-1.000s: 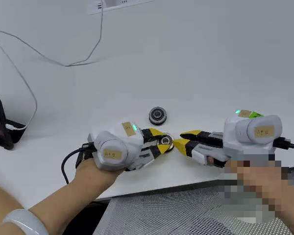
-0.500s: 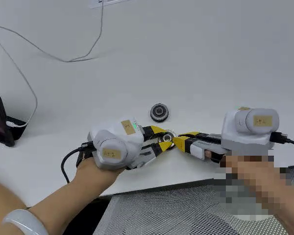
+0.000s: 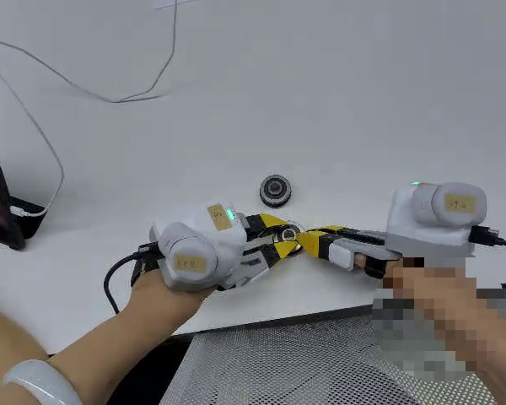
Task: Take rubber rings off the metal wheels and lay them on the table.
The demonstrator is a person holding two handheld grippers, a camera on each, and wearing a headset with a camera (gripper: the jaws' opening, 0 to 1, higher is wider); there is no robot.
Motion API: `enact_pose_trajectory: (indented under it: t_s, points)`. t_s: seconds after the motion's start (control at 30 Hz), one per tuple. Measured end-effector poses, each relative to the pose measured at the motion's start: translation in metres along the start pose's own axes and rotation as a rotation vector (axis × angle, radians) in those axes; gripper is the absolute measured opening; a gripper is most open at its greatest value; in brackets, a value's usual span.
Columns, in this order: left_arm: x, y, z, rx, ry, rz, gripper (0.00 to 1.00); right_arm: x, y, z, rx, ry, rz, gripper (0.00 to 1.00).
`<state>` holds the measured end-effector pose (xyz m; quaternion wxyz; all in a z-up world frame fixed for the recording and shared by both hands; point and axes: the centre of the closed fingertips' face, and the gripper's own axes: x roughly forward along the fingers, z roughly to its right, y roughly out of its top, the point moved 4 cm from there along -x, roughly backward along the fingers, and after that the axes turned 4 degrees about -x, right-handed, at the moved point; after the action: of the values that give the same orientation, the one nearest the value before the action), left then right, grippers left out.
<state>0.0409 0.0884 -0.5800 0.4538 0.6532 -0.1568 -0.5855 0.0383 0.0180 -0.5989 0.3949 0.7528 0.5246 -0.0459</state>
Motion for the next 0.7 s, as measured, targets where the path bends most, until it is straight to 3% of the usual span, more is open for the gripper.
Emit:
enact_pose_trajectory:
  t_s: [0.43, 0.7]
  points:
    - [-0.0003, 0.0002, 0.0005, -0.001, 0.0, 0.002, 0.13, 0.0002, -0.0018, 0.0, 0.124, 0.031, 0.002, 0.11]
    - [-0.0003, -0.0003, 0.0002, 0.0, 0.001, 0.001, 0.13, -0.0024, -0.0004, -0.0036, 0.063, 0.012, 0.002, 0.09]
